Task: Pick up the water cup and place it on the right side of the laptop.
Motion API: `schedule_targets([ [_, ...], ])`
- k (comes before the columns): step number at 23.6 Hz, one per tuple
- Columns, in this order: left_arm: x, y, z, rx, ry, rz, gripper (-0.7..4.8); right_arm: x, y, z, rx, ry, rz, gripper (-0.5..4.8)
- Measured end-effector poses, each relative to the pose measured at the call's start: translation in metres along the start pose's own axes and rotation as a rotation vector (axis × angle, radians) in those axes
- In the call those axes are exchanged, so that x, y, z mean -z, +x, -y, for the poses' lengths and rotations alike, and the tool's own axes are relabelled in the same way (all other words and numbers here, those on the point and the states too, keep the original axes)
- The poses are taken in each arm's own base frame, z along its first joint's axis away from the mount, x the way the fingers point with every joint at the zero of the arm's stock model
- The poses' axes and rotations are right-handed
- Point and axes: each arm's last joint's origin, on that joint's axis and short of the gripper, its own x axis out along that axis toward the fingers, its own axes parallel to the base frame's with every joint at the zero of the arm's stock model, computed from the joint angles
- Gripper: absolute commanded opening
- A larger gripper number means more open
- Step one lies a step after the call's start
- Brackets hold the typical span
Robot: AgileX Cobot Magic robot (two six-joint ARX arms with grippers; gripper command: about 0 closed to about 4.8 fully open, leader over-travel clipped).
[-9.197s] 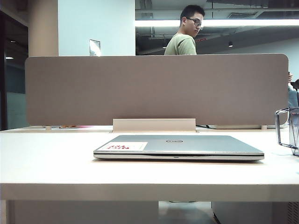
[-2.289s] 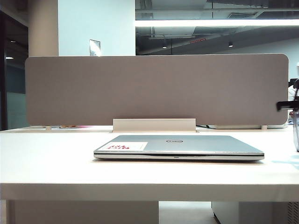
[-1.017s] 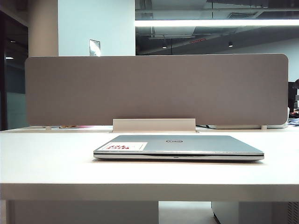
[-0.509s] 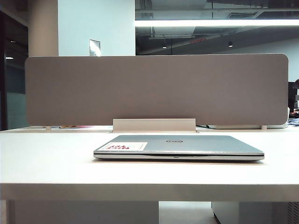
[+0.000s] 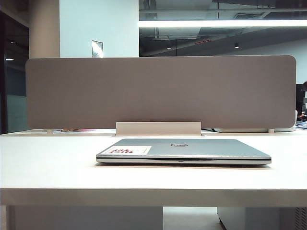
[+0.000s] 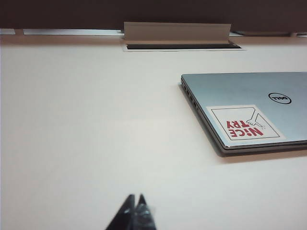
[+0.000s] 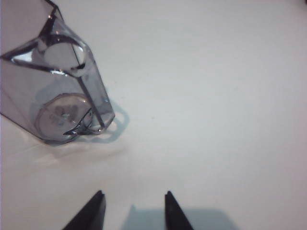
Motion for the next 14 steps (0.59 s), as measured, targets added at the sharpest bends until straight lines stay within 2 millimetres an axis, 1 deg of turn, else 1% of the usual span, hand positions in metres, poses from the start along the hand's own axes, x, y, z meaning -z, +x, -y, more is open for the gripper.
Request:
schedule_targets([
  [3,0.000,0.000,0.000,0.000,0.000,0.000,-0.04,0.003,0.007,-0.003,-0.026,-0.006,-0.011,1.75],
  [8,0.000,0.000,0.000,0.000,0.000,0.000,-0.04,0.008,0.019,-0.019,-0.093,-0.047,0.004,1.70],
  [14,0.000,0.000,0.000,0.000,0.000,0.000,-0.04,0.012,0.031,-0.028,-0.061,-0.073,0.032,1.70],
])
